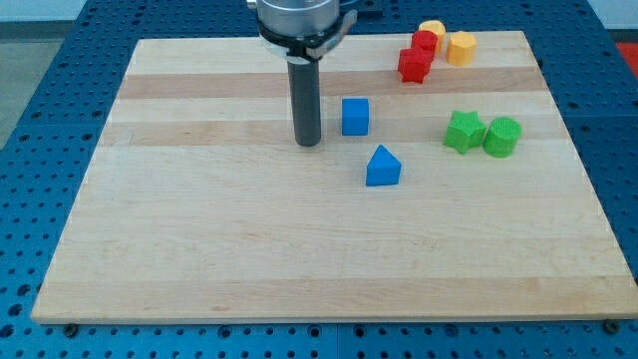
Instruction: Move the blue blocks towards the green blocks
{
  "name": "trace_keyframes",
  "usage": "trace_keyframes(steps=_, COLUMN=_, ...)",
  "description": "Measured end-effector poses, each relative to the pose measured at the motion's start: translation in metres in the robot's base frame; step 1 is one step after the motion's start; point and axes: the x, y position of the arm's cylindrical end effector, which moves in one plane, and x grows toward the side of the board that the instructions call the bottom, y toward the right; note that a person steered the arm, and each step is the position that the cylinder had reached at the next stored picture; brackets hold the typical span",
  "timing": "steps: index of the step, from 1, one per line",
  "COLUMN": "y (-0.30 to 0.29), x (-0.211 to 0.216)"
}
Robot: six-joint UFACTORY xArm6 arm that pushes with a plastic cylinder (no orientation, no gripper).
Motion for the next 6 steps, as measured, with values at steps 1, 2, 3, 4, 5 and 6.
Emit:
trace_keyframes(steps=1, y=0.011, x=-0.040)
trace_keyframes(steps=2, y=0.073, x=-0.015)
trace_keyframes(steps=3, y=0.127, x=0.004)
trace_keyframes(steps=4, y=0.097, x=0.004)
trace_keyframes(steps=5, y=0.065, x=0.045)
trace_keyframes(steps=6, y=0.066, x=0.066)
